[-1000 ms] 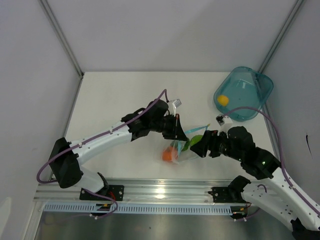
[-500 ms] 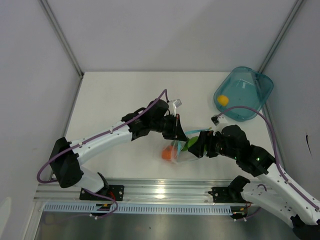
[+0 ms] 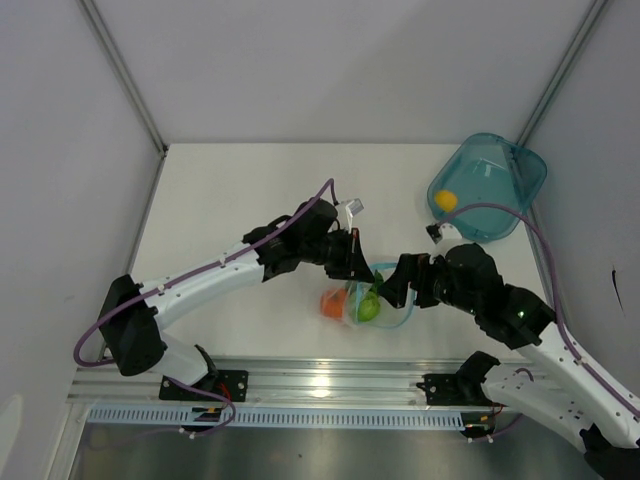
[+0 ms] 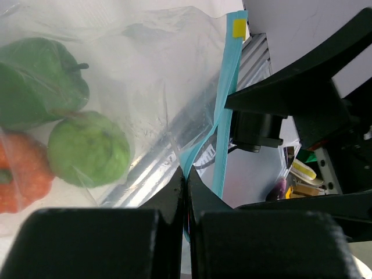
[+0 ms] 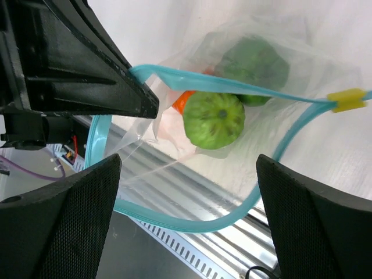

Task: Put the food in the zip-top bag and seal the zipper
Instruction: Place the fake fruit in the zipper food storage bag.

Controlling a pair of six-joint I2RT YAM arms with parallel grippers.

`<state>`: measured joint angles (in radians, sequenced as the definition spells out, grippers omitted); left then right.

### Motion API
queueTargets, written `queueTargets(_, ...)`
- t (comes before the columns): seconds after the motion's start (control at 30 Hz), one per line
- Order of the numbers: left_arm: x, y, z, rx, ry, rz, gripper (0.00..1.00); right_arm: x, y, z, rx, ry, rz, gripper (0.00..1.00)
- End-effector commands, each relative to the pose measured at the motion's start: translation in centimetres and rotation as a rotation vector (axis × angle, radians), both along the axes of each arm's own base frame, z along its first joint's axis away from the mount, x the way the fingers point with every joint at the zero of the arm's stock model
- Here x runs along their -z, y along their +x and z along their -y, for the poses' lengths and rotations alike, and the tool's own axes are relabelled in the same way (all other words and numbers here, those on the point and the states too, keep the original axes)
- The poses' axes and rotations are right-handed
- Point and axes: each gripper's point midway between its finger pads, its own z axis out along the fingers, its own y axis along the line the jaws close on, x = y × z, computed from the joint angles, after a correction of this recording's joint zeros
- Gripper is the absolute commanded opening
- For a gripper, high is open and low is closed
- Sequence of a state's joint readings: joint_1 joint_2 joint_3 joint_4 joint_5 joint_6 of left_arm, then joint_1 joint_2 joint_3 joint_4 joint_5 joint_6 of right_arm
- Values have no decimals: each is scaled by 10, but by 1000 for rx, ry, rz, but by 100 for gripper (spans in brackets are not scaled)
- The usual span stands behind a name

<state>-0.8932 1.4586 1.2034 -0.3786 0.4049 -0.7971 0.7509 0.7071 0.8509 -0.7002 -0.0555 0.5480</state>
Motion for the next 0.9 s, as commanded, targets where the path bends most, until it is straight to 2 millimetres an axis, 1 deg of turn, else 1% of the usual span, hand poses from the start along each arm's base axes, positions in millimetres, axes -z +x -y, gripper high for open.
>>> queueTargets(0.0, -17, -3, -1, 11, -60, 9, 1, -37, 18, 14, 79, -31, 119, 99)
queueTargets(0.03, -16, -4, -1, 11, -60, 9, 1, -42, 23, 18, 92, -57, 145, 99)
queueTargets(0.07, -14, -5, -2, 13, -58, 6, 0, -54, 29, 22, 122, -77, 165, 99)
queueTargets(0.1, -15, -5, -2, 13, -62, 9, 1, -60, 36, 27, 154, -97, 182, 99)
queueTargets(0.13, -15, -5, -3, 14, -62, 10, 1, -66, 47, 39, 232, -137, 214, 100)
queueTargets(0.17, -12, -6, -3, 13, -59, 8, 1, -81, 55, 46, 280, -143, 244, 99)
queueTargets(0.2, -10, -6, -4, 15, -57, 6, 1, -82, 64, 50, 316, -173, 252, 99)
queueTargets(0.27, -6, -8, -5, 17, -55, -3, 1, -98, 83, 63, 400, -205, 316, 99)
queueTargets(0.3, -8, -9, -5, 19, -63, 2, 1, -102, 92, 66, 419, -220, 339, 99)
queueTargets(0.33, -4, -10, -6, 18, -57, -6, 1, -105, 100, 73, 461, -245, 363, 99)
queueTargets(0.37, -1, -12, -8, 20, -55, -10, 1, -112, 112, 83, 518, -254, 400, 99)
queueTargets(0.43, 1, -13, -10, 21, -54, -6, 1, -108, 131, 99, 607, -297, 406, 99)
queueTargets(0.47, 3, -14, -11, 22, -49, -7, 1, -111, 144, 119, 690, -297, 412, 99)
queueTargets(0.5, 5, -14, -12, 19, -45, -9, 1, -109, 153, 128, 723, -295, 404, 99)
queueTargets(0.53, 4, -15, -12, 22, -45, -3, 1, -101, 166, 134, 748, -295, 376, 99)
queueTargets(0.57, 8, -16, -14, 21, -38, -8, 1, -95, 177, 154, 799, -262, 335, 99)
queueTargets(0.6, 7, -16, -14, 24, -42, -2, 1, -91, 185, 162, 814, -243, 313, 99)
queueTargets(0.63, 7, -17, -14, 28, -42, -3, 1, -80, 198, 168, 820, -234, 276, 99)
queueTargets(0.67, 9, -17, -15, 27, -40, -2, 1, -75, 206, 169, 798, -200, 252, 99)
queueTargets(0.7, 10, -17, -15, 30, -38, -2, 0, -71, 214, 189, 852, -181, 228, 99)
queueTargets(0.73, 10, -17, -14, 33, -39, 1, 1, -56, 226, 196, 861, -181, 186, 99)
queueTargets(0.77, 12, -18, -15, 34, -37, -2, 1, -49, 232, 200, 854, -161, 155, 99)
queueTargets(0.8, 13, -18, -15, 38, -38, -2, 1, -41, 238, 209, 881, -143, 118, 99)
queueTargets(0.83, 14, -18, -14, 40, -37, -5, 1, -39, 244, 225, 913, -130, 99, 99)
queueTargets(0.87, 15, -18, -13, 46, -39, -6, 0, -18, 255, 228, 909, -131, 40, 99)
